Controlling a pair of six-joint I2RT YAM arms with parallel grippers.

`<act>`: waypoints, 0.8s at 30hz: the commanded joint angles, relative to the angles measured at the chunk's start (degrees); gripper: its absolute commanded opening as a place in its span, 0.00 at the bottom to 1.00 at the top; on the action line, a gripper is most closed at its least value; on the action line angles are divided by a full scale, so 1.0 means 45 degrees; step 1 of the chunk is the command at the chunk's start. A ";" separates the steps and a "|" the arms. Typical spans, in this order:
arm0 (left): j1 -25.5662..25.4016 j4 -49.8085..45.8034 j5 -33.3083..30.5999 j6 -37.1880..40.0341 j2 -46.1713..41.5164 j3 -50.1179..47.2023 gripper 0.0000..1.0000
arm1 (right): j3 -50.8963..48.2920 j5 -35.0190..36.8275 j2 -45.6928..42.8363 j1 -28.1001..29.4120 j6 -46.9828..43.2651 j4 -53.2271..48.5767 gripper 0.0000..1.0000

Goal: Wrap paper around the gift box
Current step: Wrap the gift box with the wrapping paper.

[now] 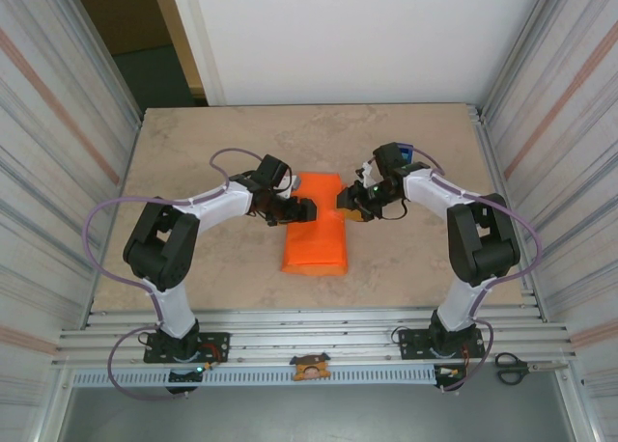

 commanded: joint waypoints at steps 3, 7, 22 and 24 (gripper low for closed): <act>-0.0626 -0.1265 -0.0558 0.0477 0.0994 -0.0485 0.80 | -0.0337 0.1092 -0.0647 0.0001 0.0188 -0.0598 0.46; -0.0616 -0.1235 -0.0587 0.0476 0.0989 -0.0508 0.80 | -0.0851 0.1041 -0.0980 0.0031 0.0352 -0.0569 0.46; -0.0625 -0.1246 -0.0595 0.0461 0.0994 -0.0497 0.80 | -0.0887 0.0278 -0.0984 0.0506 0.0596 -0.0205 0.33; -0.0625 -0.1287 -0.0585 0.0464 0.0971 -0.0470 0.80 | -0.0758 0.0491 -0.0991 0.0467 0.0453 -0.0467 0.33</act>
